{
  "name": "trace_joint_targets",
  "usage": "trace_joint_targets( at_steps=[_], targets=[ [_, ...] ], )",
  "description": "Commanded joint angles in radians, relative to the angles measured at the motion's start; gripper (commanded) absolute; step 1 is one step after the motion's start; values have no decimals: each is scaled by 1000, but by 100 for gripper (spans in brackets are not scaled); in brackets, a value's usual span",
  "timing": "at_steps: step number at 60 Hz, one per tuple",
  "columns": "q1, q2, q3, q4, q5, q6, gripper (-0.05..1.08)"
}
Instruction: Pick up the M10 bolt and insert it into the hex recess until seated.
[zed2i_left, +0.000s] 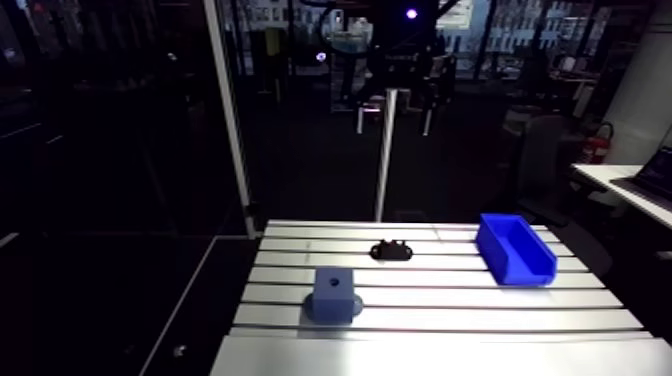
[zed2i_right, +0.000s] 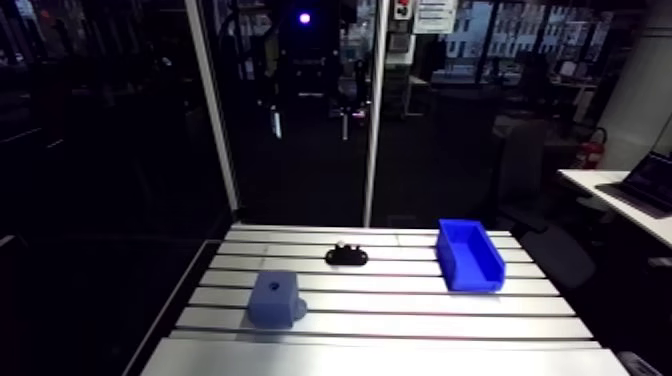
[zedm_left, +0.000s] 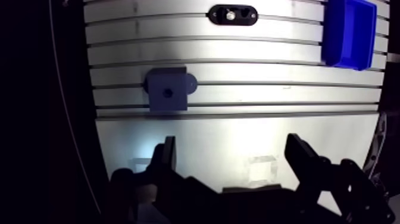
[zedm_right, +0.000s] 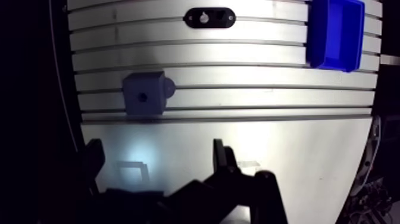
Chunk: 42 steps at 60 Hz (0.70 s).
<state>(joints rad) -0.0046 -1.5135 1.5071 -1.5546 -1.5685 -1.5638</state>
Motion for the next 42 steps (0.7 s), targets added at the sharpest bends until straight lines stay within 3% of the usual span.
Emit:
trace_joint_targets(
  at_steps=[1, 42],
  targets=[
    [20, 6, -32, 32, -5, -8, 1],
    [20, 17, -13, 15, -12, -8, 1]
  ],
)
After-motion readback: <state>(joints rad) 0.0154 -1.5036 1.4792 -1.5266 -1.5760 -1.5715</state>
